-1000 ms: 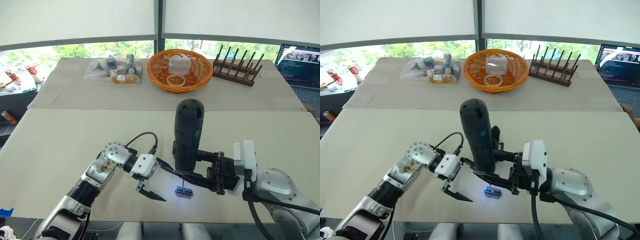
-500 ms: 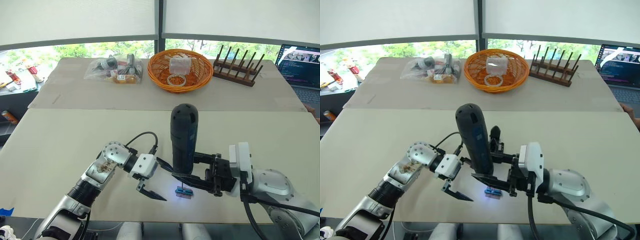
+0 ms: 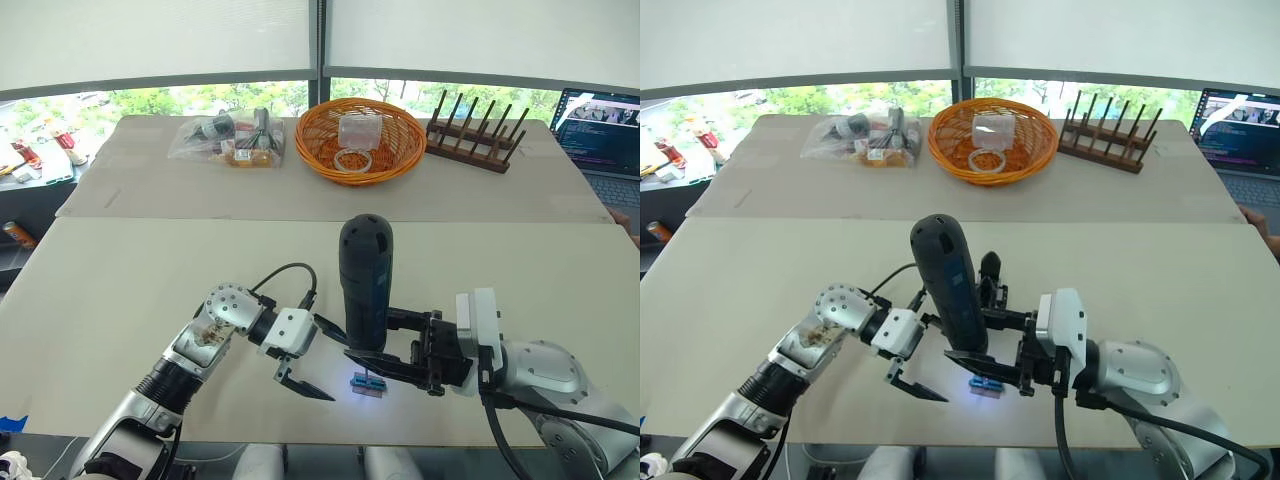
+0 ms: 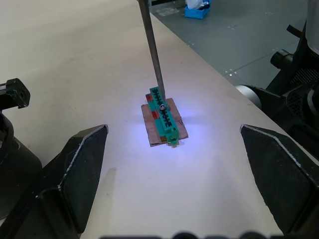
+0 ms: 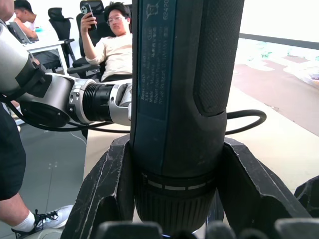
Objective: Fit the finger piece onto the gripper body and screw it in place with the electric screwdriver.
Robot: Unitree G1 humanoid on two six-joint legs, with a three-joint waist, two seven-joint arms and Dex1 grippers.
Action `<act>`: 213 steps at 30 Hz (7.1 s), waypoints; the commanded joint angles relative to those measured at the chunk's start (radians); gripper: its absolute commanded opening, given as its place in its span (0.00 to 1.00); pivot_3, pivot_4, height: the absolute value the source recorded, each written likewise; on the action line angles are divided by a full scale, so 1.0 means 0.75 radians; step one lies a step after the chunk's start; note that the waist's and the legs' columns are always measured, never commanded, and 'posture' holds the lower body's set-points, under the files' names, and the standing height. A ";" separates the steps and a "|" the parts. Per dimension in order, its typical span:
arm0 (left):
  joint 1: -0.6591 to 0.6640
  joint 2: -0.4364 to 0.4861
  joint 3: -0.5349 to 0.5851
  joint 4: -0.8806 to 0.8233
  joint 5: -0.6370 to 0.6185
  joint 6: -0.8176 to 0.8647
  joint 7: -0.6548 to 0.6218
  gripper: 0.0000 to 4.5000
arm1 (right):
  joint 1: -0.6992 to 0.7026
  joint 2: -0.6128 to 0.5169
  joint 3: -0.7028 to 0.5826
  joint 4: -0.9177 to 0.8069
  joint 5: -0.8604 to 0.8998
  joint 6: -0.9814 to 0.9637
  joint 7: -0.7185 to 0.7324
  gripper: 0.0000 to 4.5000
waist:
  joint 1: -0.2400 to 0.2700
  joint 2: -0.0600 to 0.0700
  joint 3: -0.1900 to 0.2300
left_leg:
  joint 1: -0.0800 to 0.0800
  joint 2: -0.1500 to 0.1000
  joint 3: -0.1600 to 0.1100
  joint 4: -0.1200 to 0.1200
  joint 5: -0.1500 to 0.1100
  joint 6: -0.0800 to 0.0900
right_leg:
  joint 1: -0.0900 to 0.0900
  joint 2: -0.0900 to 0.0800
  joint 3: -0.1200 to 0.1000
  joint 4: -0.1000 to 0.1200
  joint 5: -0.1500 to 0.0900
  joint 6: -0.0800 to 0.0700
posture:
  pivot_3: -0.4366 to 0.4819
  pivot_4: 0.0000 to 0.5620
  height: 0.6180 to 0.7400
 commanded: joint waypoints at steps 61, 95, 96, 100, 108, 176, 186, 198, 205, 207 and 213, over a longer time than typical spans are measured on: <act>-0.020 -0.022 0.001 0.024 0.016 -0.054 0.004 1.00 | 0.014 -0.003 0.001 -0.021 -0.026 -0.108 0.013 0.43 | 0.000 0.000 0.000 | 0.001 0.000 0.000 0.000 0.000 0.000 | 0.001 0.000 0.000 0.000 0.000 0.000 | 0.48 0.27 1.00; -0.011 -0.018 0.003 0.013 0.018 -0.054 0.006 1.00 | 0.003 -0.002 0.004 0.001 -0.031 -0.090 0.006 0.43 | 0.000 0.000 0.000 | 0.002 0.000 0.000 0.000 0.000 0.000 | 0.001 0.000 0.000 0.000 0.000 0.000 | 0.48 0.27 1.00; -0.011 -0.018 0.003 0.012 0.017 -0.053 0.006 1.00 | 0.007 -0.003 0.003 0.001 -0.030 -0.091 0.008 0.43 | 0.000 0.000 0.000 | 0.001 0.000 0.000 0.000 0.000 0.000 | 0.001 0.000 0.000 0.000 0.000 0.000 | 0.48 0.27 1.00; -0.011 -0.018 0.004 0.011 0.016 -0.050 0.008 1.00 | 0.019 -0.005 0.006 -0.004 -0.034 -0.091 0.009 0.43 | 0.000 0.000 0.000 | 0.002 0.000 0.000 0.000 0.000 0.000 | 0.001 0.000 0.000 0.000 0.000 0.000 | 0.48 0.27 1.00; -0.018 -0.019 0.004 0.017 0.017 -0.047 0.006 1.00 | 0.038 -0.008 0.014 -0.010 -0.046 -0.104 0.010 0.43 | 0.000 0.000 0.000 | 0.003 0.000 0.000 0.000 0.000 0.000 | 0.003 0.000 0.000 0.000 0.000 0.000 | 0.48 0.27 1.00; -0.131 -0.103 0.144 0.117 0.031 0.364 0.364 1.00 | -0.144 -0.173 -0.150 -0.057 0.208 -0.022 -0.094 0.43 | 0.002 0.000 0.000 | 0.004 0.000 0.000 0.000 0.000 0.000 | 0.005 -0.001 0.000 -0.001 0.000 0.000 | 0.48 0.27 1.00; -0.084 -0.256 0.081 0.176 0.153 0.375 0.593 1.00 | -0.174 -0.172 -0.149 -0.056 0.206 0.006 -0.134 0.43 | 0.003 0.000 0.000 | 0.005 0.000 0.000 0.000 0.000 0.000 | 0.005 0.000 0.000 0.000 0.000 0.000 | 0.48 0.27 1.00; -0.238 -0.270 0.059 0.466 0.154 0.087 0.395 0.51 | -0.197 -0.181 -0.168 -0.048 0.269 0.049 -0.158 0.43 | 0.007 0.000 0.000 | 0.004 -0.001 0.000 0.000 0.000 0.000 | 0.005 0.000 0.000 -0.001 0.000 0.000 | 0.48 0.27 1.00; -0.459 -0.335 0.080 0.883 0.143 -0.236 0.129 0.51 | -0.200 -0.196 -0.181 -0.060 0.292 0.070 -0.158 0.43 | 0.005 -0.001 0.000 | 0.001 -0.001 0.000 0.000 0.000 0.000 | 0.004 0.000 0.000 -0.003 0.000 0.000 | 0.48 0.27 1.00; -0.491 -0.340 0.070 0.970 0.178 -0.292 0.104 0.51 | -0.194 -0.199 -0.183 -0.065 0.292 0.070 -0.163 0.43 | 0.004 -0.001 0.000 | 0.001 -0.001 0.000 0.000 0.000 0.000 | 0.004 -0.001 0.000 -0.004 0.000 0.000 | 0.48 0.27 1.00; -0.462 -0.312 0.105 0.976 0.168 -0.255 0.075 0.62 | -0.184 -0.203 -0.192 -0.072 0.290 0.067 -0.182 0.43 | -0.001 -0.001 0.000 | 0.001 -0.001 0.000 0.000 0.000 0.001 | 0.004 0.000 0.000 -0.005 0.000 0.000 | 0.48 0.27 1.00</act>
